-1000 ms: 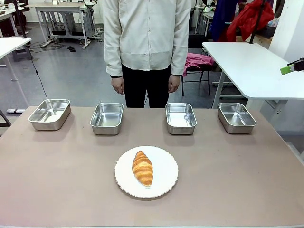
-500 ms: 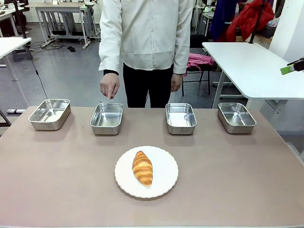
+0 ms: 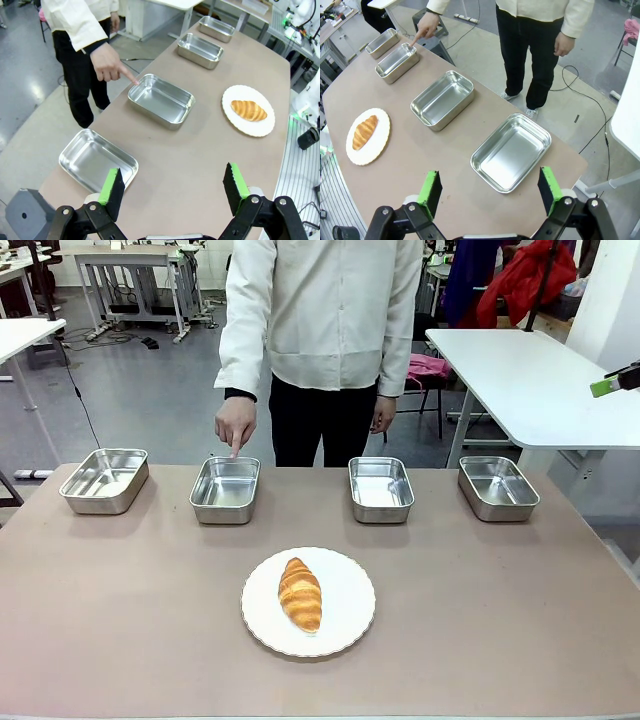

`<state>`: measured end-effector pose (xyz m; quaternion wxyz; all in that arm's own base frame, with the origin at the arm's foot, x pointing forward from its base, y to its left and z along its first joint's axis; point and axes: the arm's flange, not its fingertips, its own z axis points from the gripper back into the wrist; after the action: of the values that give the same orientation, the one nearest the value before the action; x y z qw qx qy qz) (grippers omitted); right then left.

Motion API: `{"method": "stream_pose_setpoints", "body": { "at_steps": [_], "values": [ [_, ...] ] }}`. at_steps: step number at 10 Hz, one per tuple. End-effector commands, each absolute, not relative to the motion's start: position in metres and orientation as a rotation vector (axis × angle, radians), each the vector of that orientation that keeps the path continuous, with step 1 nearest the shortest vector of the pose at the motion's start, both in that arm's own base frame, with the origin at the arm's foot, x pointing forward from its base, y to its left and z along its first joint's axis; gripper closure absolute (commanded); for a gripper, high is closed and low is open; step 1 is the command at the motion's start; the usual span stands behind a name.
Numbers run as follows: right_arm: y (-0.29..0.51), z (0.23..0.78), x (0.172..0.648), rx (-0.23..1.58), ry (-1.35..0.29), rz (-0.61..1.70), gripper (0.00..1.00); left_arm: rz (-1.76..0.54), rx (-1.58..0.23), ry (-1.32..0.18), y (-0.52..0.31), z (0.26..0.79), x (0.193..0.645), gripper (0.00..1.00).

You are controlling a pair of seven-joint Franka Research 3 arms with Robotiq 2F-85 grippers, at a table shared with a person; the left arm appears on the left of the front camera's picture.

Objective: Place the bread in the container.
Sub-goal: Place the Butter Roll into the Airtight Container indicated by the human.

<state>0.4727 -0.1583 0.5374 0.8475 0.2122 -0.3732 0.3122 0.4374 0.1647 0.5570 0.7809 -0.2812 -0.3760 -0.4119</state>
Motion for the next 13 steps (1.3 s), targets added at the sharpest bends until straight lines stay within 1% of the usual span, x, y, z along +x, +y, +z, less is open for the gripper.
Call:
{"method": "stream_pose_setpoints", "body": {
  "at_steps": [1,10,13],
  "values": [
    [-0.156,0.538,0.47,0.455,-0.798,0.662,0.0,-0.902,-0.601,-0.807,0.165,0.558,0.436,0.0],
    [-0.156,0.538,0.47,0.455,-0.798,0.662,0.0,-0.89,-0.607,-0.812,0.165,0.557,0.437,0.0],
    [-0.156,0.538,0.47,0.455,-0.798,0.662,0.0,-0.763,-0.552,-0.75,0.114,0.581,0.428,0.0]
  ]
}}
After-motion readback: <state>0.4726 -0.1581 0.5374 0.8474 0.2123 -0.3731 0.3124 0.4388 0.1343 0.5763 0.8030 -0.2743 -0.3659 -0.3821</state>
